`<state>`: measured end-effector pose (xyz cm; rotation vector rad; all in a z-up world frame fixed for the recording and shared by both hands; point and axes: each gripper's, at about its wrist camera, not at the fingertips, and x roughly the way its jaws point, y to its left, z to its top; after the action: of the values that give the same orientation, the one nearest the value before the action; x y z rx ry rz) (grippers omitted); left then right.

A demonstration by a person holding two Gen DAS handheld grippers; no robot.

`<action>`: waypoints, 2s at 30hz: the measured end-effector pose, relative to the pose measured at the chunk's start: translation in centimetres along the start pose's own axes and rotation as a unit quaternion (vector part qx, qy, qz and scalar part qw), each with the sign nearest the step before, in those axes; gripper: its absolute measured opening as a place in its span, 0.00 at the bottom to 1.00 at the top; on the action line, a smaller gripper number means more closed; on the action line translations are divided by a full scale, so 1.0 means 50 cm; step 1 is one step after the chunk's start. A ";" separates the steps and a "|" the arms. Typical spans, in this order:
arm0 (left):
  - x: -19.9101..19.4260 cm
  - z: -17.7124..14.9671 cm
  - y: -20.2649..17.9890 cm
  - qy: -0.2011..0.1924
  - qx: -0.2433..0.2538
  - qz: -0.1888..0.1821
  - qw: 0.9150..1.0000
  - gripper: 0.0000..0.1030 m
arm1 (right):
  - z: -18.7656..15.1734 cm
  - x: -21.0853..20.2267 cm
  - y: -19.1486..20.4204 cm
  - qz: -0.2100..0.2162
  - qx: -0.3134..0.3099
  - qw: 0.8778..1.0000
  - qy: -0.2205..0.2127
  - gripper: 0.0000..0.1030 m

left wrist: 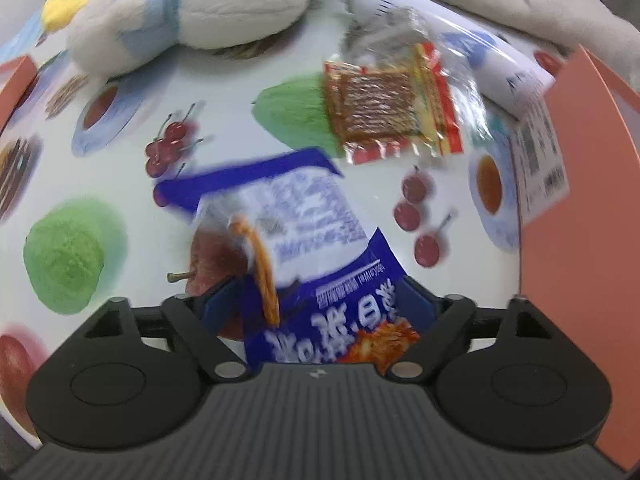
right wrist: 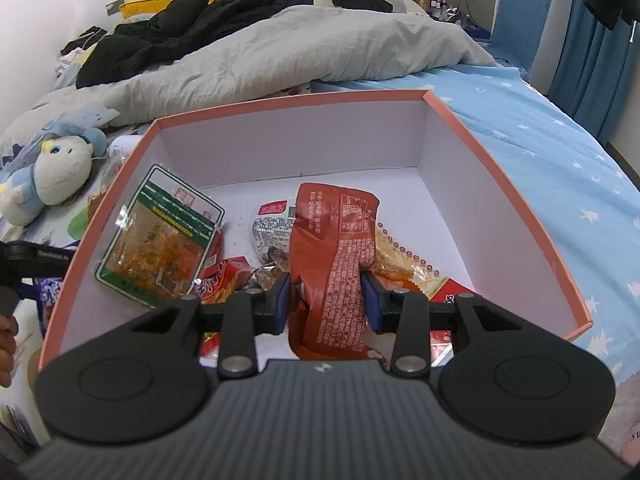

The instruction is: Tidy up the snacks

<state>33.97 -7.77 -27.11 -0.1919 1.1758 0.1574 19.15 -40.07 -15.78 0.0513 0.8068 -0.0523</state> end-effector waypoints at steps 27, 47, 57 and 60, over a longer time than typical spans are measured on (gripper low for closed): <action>-0.198 -0.005 -0.043 -0.091 0.081 -0.099 0.988 0.28 | 0.008 -0.021 0.013 0.005 0.000 1.000 -0.008 0.39; -0.380 0.010 -0.247 -0.134 0.161 -0.231 0.950 0.28 | 0.051 -0.055 -0.019 -0.005 0.006 0.999 -0.048 0.40; -0.332 -0.040 -0.352 -0.094 0.213 -0.224 0.946 0.31 | 0.013 -0.015 -0.059 -0.001 0.039 0.999 -0.015 0.41; -0.325 -0.040 -0.357 -0.094 0.218 -0.210 0.948 0.64 | 0.007 -0.014 -0.067 0.003 0.046 0.999 -0.011 0.41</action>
<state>29.99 -25.94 -11.61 -0.0313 0.9291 -0.4510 18.71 -43.41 -15.11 0.1391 0.7816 -0.0834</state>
